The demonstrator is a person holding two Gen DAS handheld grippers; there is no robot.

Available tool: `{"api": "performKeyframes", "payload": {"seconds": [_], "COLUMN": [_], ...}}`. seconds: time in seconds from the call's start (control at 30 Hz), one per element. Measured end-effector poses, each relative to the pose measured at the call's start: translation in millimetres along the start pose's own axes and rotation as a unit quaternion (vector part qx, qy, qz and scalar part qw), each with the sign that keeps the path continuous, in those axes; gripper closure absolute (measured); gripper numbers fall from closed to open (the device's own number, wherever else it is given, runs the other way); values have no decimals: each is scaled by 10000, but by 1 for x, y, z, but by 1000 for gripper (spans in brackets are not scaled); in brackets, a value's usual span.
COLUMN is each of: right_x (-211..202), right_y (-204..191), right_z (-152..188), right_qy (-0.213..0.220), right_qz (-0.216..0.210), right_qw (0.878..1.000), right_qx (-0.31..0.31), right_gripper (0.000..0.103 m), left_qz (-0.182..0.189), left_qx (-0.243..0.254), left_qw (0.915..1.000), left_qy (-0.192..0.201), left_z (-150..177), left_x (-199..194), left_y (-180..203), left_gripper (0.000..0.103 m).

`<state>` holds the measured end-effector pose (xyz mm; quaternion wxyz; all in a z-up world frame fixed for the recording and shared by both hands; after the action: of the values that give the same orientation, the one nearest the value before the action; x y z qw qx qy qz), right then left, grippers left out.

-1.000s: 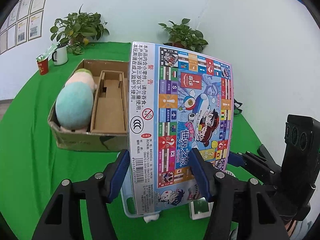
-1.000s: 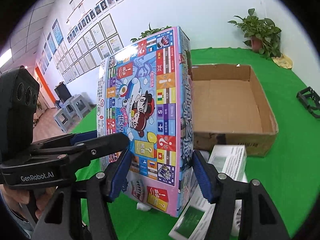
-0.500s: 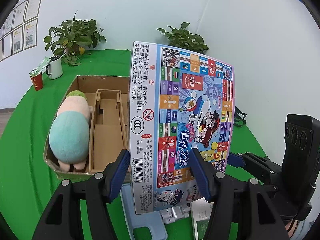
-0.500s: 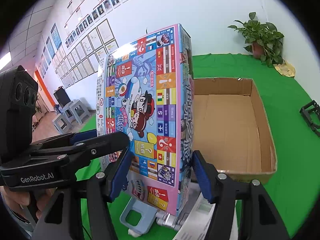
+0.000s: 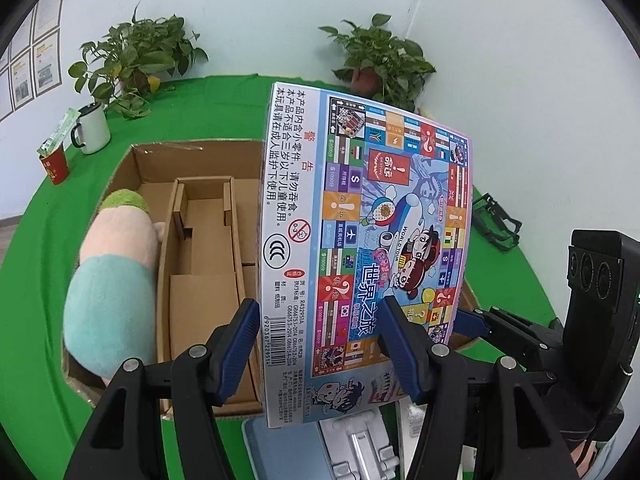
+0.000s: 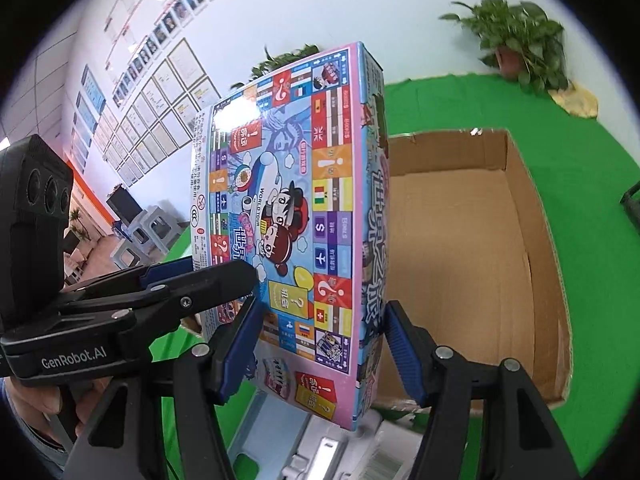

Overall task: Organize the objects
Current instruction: 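Carry the board-game box into the large box beside the insert tray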

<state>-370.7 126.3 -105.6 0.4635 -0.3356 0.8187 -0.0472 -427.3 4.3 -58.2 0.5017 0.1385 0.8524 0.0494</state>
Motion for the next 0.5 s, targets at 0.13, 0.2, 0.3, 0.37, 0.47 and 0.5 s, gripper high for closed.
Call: {"api": "performKeyframes", "payload": {"seconds": [0.13, 0.2, 0.3, 0.37, 0.47, 0.5], "right_x": [16, 21, 28, 31, 37, 41], "right_y": [12, 16, 21, 25, 30, 33], "right_z": [0, 0, 1, 0, 0, 2], "right_qy": [-187, -238, -309, -346, -436, -509], "right_qz": [-87, -74, -95, -108, -136, -177], "right_qw": [9996, 9995, 9992, 9990, 9984, 9978], "right_qx": [169, 173, 217, 248, 335, 382], "right_gripper": [42, 42, 42, 41, 41, 41], "left_qz": [-44, -56, -70, -61, -80, -81], "left_qx": [-86, -137, -223, -232, -279, -277], "left_qw": [9997, 9993, 9987, 9984, 9973, 9970], "left_qy": [-226, -336, -450, -510, -670, -718], "left_z": [-7, -7, -8, -10, -10, -8], "left_x": [27, 41, 54, 62, 77, 80], "left_y": [-6, -9, -13, -15, -19, -21], "left_gripper": [45, 44, 44, 44, 45, 45]}}
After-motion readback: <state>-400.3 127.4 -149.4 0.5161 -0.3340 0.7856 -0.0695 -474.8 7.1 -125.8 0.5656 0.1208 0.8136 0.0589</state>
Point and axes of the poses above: each gripper's, at about its wrist camera, not at the fingertips, and x roughly the way its jaws point, y to its right, z to its underside, the point moved 5 cm from there along x, roughly the way its jaws point, and after that the axes turned 8 degrees about -y, right-handed, at the moved point
